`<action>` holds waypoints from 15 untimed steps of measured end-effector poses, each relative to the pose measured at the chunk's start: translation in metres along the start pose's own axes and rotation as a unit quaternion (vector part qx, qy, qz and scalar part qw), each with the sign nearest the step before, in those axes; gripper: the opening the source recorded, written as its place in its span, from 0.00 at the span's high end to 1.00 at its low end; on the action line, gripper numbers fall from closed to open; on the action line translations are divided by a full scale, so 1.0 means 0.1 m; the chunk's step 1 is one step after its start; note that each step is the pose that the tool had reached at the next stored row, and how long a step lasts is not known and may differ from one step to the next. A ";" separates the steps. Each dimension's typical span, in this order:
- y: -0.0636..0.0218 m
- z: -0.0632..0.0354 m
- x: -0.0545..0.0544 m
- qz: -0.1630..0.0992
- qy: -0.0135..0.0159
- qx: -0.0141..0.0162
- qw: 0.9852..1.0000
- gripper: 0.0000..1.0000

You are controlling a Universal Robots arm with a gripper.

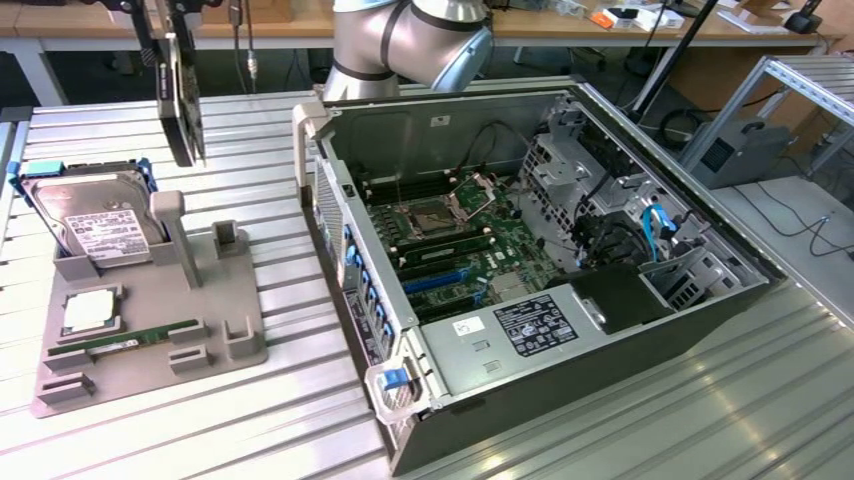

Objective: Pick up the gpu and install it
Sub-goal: 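Pick up the gpu and move the gpu toward the slot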

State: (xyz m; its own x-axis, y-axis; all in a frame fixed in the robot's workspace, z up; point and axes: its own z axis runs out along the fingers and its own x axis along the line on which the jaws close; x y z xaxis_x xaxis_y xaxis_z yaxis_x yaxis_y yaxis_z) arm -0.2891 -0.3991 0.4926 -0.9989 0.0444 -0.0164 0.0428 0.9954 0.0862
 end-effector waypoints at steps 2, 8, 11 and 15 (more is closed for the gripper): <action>0.000 0.003 0.00 0.001 0.014 0.001 1.000 0.73; 0.000 0.007 0.00 0.003 0.033 0.024 0.999 0.73; 0.000 0.009 -0.07 0.003 0.033 0.024 0.999 0.73; 0.005 0.019 -0.21 0.003 0.033 0.024 0.999 0.73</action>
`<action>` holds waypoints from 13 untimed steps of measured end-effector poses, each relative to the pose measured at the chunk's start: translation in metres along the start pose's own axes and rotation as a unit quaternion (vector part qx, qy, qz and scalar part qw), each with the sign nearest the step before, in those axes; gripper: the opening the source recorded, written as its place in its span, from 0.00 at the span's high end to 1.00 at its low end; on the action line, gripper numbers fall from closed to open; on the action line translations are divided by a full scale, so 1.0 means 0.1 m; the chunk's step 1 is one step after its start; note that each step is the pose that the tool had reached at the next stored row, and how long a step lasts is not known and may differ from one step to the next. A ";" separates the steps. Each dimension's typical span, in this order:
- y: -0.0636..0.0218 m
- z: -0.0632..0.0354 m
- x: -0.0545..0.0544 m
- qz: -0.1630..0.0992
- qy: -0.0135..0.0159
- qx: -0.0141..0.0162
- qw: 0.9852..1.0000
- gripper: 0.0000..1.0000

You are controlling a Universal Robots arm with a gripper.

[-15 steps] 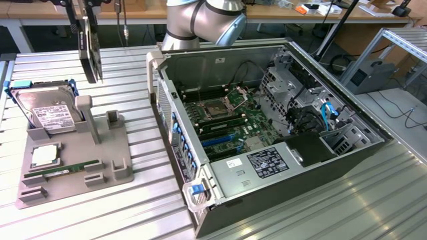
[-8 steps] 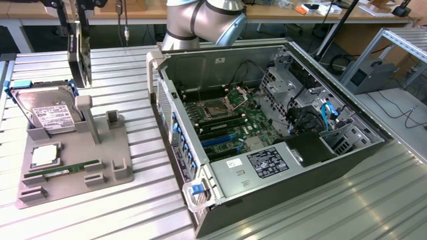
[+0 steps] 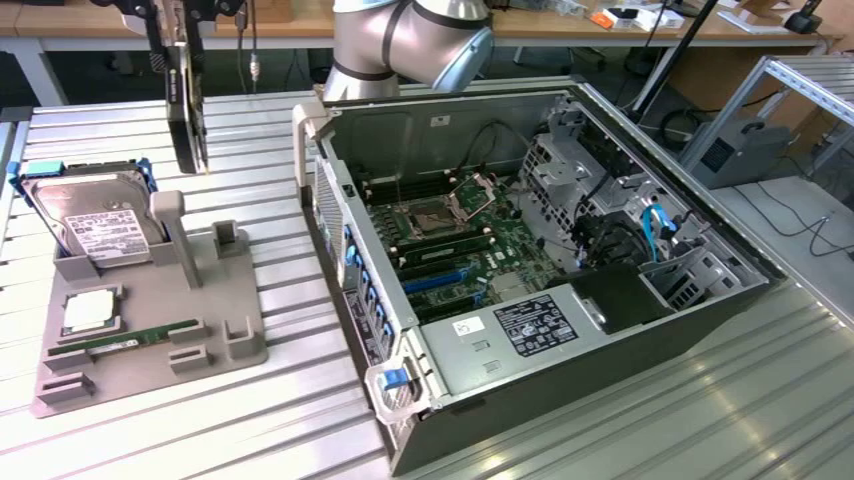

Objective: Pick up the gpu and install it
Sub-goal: 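Pick up the gpu and move the gpu toward the slot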

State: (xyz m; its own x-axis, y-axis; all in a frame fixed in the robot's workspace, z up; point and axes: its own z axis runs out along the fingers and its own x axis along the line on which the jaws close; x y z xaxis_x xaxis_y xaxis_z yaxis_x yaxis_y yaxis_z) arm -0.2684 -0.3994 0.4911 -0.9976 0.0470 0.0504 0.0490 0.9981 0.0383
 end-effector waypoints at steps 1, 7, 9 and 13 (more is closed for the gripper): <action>0.001 0.000 -0.03 0.000 0.000 0.000 1.000 0.73; 0.004 0.002 -0.12 0.000 0.000 0.000 1.000 0.73; 0.004 0.003 -0.13 0.000 0.000 0.000 1.000 0.73; 0.006 0.004 -0.16 0.000 0.000 0.000 1.000 0.73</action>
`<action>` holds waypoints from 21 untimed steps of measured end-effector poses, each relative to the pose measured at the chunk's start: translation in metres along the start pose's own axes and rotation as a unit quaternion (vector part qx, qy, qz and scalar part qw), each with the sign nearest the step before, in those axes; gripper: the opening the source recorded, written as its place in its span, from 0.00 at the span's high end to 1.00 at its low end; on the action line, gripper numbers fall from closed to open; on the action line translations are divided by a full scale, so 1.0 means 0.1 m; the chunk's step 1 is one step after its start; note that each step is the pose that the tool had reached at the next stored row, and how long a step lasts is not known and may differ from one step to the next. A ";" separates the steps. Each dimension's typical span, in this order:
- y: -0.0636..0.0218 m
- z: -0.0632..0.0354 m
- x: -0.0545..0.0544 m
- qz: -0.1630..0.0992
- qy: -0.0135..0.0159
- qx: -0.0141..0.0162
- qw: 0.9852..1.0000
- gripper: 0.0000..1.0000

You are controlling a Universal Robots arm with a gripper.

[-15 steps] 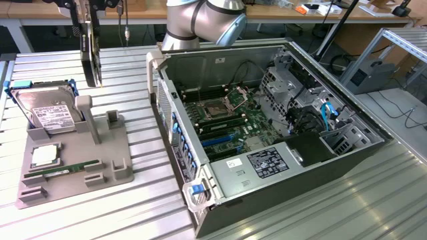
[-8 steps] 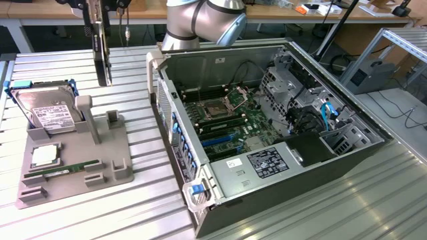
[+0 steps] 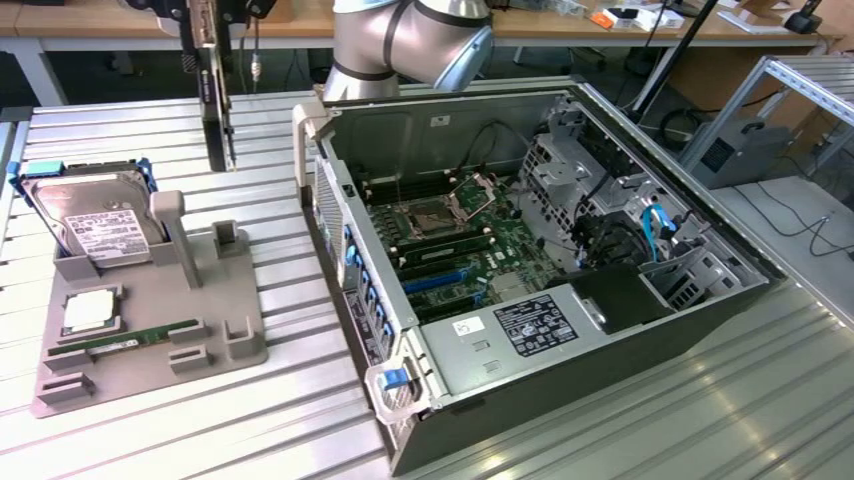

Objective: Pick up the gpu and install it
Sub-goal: 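Pick up the gpu and move the gpu toward the slot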

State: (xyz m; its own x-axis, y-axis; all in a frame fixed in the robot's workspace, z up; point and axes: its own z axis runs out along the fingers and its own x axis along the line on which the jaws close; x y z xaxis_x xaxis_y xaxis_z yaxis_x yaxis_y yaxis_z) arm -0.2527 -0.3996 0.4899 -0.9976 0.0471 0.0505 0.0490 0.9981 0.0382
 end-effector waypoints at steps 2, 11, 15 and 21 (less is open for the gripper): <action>0.000 0.001 -0.01 0.000 0.000 0.000 1.000 0.73; 0.002 0.001 -0.04 0.000 0.000 0.000 1.000 0.73; 0.002 0.001 -0.05 0.000 0.000 0.000 1.000 0.73; 0.003 0.004 -0.08 0.000 0.000 0.000 1.000 0.73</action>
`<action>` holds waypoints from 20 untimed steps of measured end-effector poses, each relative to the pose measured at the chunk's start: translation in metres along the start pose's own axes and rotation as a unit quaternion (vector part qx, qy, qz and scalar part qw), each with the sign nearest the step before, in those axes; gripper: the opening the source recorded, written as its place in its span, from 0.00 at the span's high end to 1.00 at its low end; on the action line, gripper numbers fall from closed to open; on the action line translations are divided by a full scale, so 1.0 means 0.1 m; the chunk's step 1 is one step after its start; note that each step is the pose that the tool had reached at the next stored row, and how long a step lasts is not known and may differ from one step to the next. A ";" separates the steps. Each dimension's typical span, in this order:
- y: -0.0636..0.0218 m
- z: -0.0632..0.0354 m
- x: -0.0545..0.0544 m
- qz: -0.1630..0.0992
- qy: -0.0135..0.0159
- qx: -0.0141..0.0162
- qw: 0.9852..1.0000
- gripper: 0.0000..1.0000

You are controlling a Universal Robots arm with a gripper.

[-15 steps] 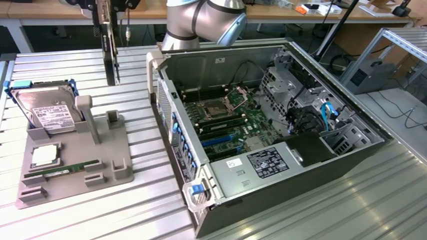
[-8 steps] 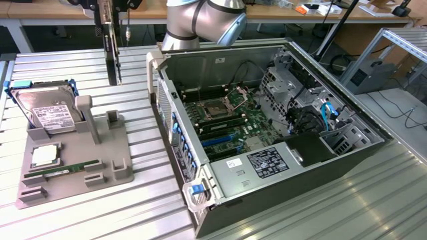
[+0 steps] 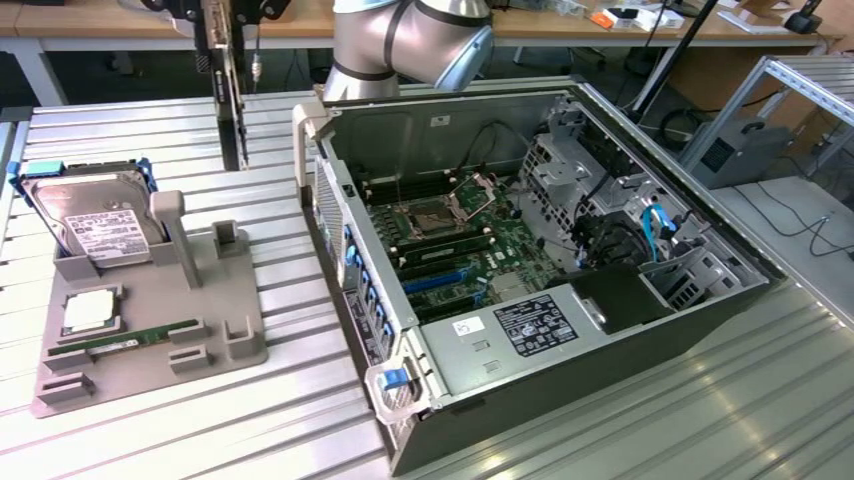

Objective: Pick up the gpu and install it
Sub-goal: 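Pick up the gpu and move the gpu toward the slot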

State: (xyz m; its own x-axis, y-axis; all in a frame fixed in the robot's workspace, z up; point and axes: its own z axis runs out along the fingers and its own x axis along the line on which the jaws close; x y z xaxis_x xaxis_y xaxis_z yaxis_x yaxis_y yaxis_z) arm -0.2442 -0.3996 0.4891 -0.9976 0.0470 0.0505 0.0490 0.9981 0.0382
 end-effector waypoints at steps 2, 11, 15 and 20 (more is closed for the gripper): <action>0.000 0.003 -0.01 0.000 0.000 0.000 1.000 0.73; 0.004 0.021 -0.10 0.000 0.000 0.000 1.000 0.73; 0.004 0.026 -0.12 0.000 0.000 0.000 1.000 0.73; 0.005 0.035 -0.14 0.000 0.000 0.000 1.000 0.73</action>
State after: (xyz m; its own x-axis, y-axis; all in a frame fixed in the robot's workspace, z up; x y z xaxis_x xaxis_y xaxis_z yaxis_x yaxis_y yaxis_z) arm -0.2305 -0.3996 0.4850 -0.9976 0.0471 0.0505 0.0490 0.9981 0.0379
